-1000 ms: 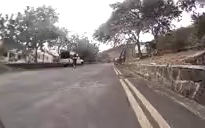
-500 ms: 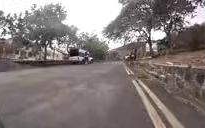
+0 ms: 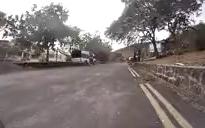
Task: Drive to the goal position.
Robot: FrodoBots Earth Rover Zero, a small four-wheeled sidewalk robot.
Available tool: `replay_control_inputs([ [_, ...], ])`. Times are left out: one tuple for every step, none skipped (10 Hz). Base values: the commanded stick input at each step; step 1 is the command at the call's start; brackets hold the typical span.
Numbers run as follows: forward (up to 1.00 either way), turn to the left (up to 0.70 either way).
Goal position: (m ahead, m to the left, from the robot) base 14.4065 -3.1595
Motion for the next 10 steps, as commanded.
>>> replay_control_inputs([
  [0.70,0.00],
  [0.70,0.00],
  [0.70,0.00],
  [0.70,0.00],
  [0.70,0.00],
  [0.70,0.00],
  [0.70,0.00],
  [0.70,0.00],
  [0.70,0.00],
  [0.70,0.00],
])
